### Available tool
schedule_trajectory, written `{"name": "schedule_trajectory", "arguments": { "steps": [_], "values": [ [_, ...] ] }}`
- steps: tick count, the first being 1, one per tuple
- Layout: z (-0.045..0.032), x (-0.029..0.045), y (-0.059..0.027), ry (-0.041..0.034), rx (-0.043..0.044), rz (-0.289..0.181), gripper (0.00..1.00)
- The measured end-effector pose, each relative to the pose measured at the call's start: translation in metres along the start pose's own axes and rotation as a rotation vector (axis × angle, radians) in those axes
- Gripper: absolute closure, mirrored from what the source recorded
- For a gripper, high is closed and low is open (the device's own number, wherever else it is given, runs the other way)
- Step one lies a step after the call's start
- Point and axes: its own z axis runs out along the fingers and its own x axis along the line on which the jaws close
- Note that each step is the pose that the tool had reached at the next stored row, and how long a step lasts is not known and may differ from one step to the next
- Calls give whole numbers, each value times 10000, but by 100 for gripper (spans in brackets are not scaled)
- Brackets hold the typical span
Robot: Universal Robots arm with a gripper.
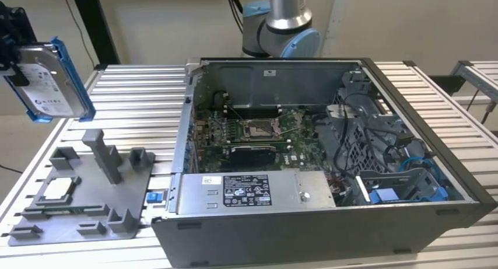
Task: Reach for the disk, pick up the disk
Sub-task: 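Pick up the disk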
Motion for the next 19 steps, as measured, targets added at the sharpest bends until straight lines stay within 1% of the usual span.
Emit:
{"name": "schedule_trajectory", "arguments": {
  "steps": [5, 11, 19],
  "values": [
    [-87, -4, -2, -1, 12, 1, 100],
    [-220, -8, -7, -1, 12, 1, 100],
    [-368, -13, -13, -1, 13, 1, 100]
  ]
}}
